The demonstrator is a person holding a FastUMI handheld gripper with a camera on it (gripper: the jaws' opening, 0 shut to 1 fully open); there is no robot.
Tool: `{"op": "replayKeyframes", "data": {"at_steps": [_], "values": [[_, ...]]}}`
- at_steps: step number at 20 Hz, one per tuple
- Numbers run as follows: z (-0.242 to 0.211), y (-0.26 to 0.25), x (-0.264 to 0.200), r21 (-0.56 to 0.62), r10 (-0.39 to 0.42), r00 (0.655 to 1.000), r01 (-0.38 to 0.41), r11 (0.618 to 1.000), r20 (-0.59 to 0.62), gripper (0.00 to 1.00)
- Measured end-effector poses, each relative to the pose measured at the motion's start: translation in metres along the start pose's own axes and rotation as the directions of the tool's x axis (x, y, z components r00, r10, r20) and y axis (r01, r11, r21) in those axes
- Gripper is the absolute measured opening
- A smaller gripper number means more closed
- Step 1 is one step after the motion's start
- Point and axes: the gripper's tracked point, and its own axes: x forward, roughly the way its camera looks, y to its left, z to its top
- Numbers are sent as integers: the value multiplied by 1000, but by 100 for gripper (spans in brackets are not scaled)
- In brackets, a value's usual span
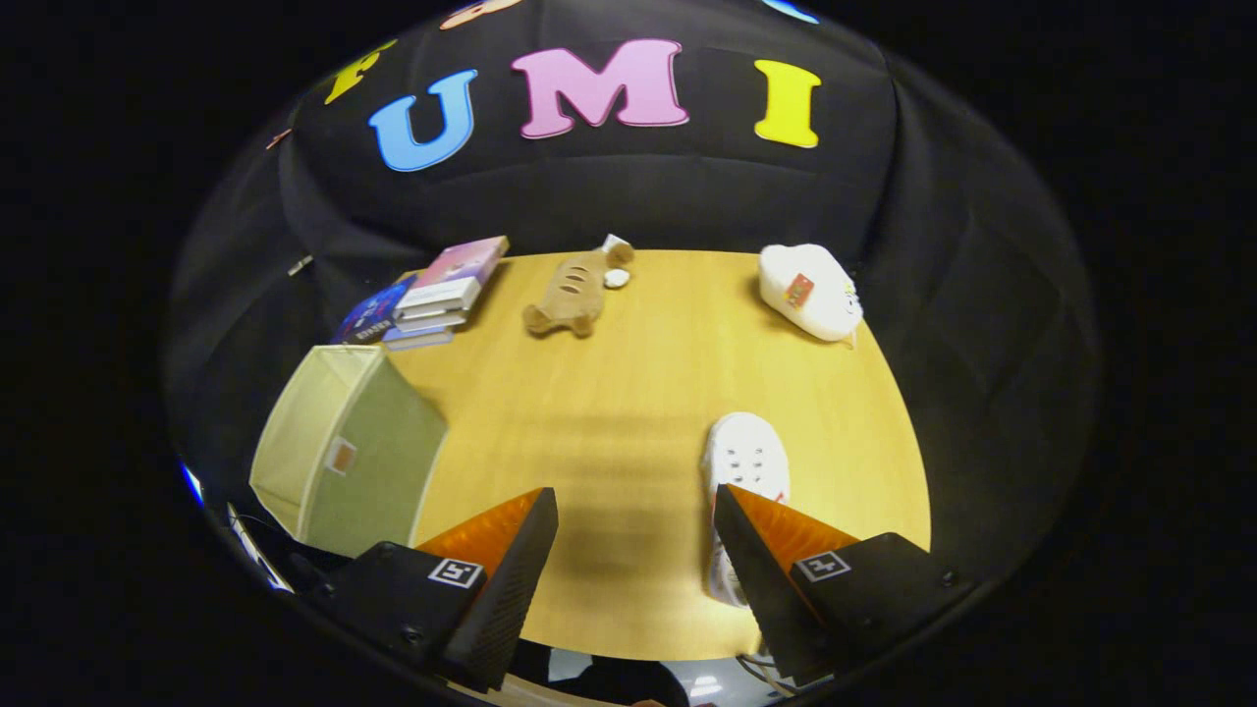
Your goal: Open the storage box then place both shoes into the box .Put the left shoe in first, then the right shoe, with the right side of both shoes facing outward in a uniform manner.
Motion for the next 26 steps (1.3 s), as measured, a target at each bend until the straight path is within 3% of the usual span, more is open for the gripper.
{"op": "replayKeyframes", "data": {"at_steps": [5, 16, 20, 22, 26], "values": [[-31, -73, 23, 10, -87, 993, 88, 996, -77, 99], [-89, -123, 80, 35, -116, 955, 130, 991, -271, 99], [-103, -126, 93, 34, -102, 944, 119, 992, -313, 100], [-103, -114, 101, 94, -32, 949, 65, 993, -312, 100], [-101, -102, 106, 193, 52, 954, 7, 981, -296, 66]]}}
